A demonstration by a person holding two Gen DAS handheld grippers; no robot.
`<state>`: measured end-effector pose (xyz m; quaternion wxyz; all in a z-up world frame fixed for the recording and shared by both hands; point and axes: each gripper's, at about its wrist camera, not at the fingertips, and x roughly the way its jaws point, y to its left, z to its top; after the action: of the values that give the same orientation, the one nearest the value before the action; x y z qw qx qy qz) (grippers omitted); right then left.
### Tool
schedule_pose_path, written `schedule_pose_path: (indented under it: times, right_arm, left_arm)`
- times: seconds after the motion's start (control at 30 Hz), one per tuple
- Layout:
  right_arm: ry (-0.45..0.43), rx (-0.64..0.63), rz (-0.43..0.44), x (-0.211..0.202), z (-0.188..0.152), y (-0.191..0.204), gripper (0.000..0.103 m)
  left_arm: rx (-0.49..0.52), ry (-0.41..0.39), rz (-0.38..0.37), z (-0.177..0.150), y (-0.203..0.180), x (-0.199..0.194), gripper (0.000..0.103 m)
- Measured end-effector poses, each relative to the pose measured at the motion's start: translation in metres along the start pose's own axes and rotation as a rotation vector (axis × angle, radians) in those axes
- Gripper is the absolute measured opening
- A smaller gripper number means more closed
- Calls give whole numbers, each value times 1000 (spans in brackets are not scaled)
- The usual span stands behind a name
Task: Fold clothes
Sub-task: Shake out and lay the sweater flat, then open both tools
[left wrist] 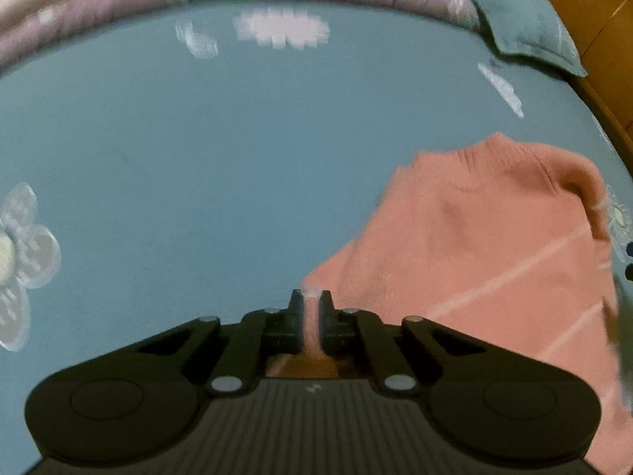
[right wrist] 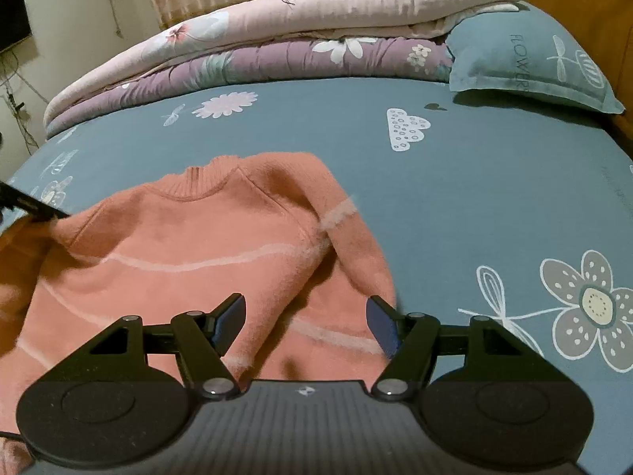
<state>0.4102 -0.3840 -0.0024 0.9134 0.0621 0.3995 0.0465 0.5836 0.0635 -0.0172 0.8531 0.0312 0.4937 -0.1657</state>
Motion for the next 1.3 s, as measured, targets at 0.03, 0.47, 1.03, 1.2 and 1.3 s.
schedule_pose_path:
  times: [0.03,0.47,1.03,1.2,1.3]
  right_arm:
    - [-1,3,-2,1,-1,-1,73]
    - [7,19,-16,0,-7,-2,73]
    - [15,42,25,-36,-54,13,81]
    - [1,54,51,-54,-73,18,83]
    - [-1,61,65,-62,-86,23,83]
  left_arm:
    - [-2,-11,13,1,1,0,3]
    - [-85,-10,111,1,22,25,12]
    - [51,-45,151,-110,-91,-86,74]
    - [-13,-27,215,-151,-110,-92,77]
    - [-74,4,206,-169,-115,-88,77]
